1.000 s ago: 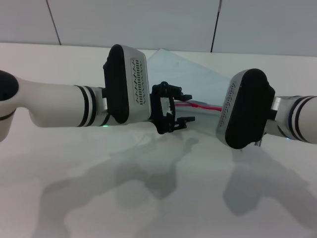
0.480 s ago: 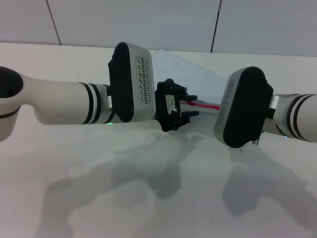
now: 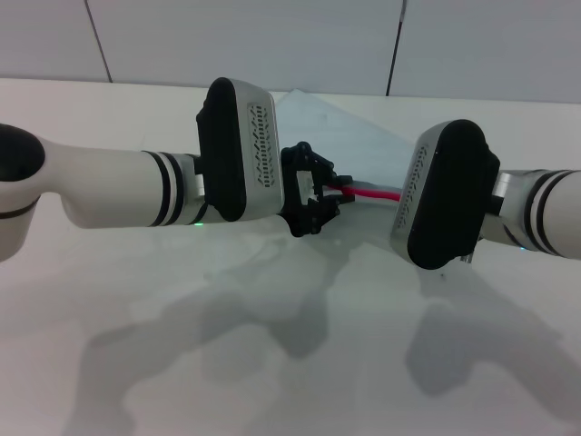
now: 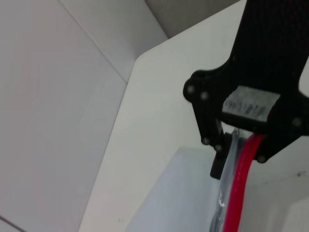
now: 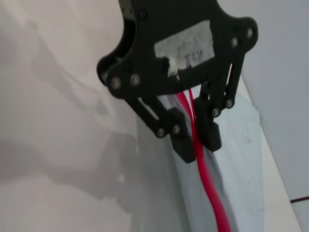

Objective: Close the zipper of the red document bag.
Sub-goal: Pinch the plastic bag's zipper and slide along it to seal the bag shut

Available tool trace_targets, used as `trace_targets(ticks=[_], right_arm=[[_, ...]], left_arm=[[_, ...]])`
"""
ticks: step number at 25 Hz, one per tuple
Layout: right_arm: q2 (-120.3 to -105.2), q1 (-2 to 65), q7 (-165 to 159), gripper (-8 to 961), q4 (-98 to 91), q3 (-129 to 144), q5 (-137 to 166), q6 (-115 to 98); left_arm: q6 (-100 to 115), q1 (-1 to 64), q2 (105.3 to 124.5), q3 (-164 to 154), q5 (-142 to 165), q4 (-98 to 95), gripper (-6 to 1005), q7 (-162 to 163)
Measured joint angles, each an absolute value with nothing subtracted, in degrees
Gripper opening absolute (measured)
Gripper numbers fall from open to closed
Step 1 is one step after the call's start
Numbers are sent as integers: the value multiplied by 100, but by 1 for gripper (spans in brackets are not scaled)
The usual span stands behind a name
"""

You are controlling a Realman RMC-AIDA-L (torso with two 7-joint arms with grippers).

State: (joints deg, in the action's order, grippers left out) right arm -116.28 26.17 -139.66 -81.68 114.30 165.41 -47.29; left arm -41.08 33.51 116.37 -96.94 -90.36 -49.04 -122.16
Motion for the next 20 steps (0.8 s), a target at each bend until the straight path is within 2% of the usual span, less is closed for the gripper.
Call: trace_targets(ticks=[20], right_arm=[[-11628, 2571, -13985, 135, -8220, 11378, 16581, -4728]], left_arm=[[-4060, 3317, 11637, -9670, -9035, -4723, 96, -12246]])
